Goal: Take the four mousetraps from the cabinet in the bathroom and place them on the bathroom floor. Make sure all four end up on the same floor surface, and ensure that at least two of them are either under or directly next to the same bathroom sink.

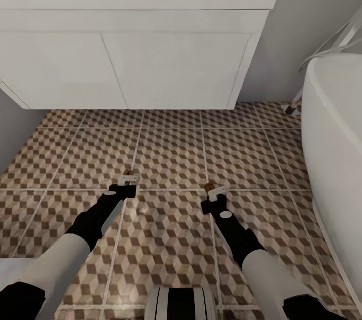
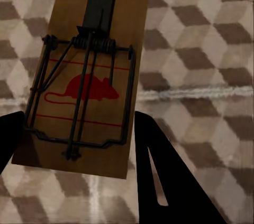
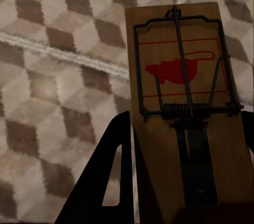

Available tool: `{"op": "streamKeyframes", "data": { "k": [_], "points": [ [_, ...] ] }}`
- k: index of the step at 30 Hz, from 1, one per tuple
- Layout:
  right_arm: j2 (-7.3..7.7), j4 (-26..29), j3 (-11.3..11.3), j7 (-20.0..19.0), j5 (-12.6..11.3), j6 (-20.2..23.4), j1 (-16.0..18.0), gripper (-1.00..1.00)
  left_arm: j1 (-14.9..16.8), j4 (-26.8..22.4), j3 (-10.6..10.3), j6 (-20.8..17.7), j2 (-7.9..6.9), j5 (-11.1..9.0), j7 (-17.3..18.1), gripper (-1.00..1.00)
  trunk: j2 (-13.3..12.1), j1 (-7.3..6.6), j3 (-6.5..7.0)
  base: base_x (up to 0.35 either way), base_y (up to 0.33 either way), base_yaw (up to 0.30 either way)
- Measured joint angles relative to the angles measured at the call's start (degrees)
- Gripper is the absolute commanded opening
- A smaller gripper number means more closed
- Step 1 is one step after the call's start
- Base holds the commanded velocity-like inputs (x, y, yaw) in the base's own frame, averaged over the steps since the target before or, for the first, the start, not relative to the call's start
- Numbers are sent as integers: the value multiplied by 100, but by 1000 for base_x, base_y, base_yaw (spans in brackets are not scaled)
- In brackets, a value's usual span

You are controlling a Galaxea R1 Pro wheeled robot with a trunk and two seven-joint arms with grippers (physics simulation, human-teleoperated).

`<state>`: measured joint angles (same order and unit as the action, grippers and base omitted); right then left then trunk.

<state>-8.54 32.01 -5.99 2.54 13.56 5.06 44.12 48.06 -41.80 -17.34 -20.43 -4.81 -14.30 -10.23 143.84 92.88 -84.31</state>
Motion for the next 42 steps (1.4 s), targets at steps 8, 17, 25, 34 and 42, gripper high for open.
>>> {"op": "streamKeyframes", "data": {
  "k": [8, 17, 25, 34, 42],
  "points": [
    [25, 6, -14, 21, 34, -605, -3, -100, -1, 570, 5, 463, 4, 0, 43, -100, 11, 21, -251, 0, 0, 0],
    [28, 3, -15, 24, 38, -695, -3, -100, 0, 942, 0, 1179, 24, -2, 62, -100, 23, 44, -534, 0, 0, 0],
    [28, 3, -15, 25, 39, -703, -3, -100, 1, 966, 0, 1234, 25, -3, 63, -100, 34, 64, -785, 0, 0, 0],
    [24, 2, -19, 20, 33, -708, -3, -100, 2, 968, 0, 1247, 25, -3, 63, -100, 46, 87, -1066, 0, 0, 0],
    [24, 0, -23, 20, 37, -711, -2, -100, 1, 956, -5, 1247, 31, -1, 52, -100, 54, 102, -1250, 0, 0, 0]
  ]
}}
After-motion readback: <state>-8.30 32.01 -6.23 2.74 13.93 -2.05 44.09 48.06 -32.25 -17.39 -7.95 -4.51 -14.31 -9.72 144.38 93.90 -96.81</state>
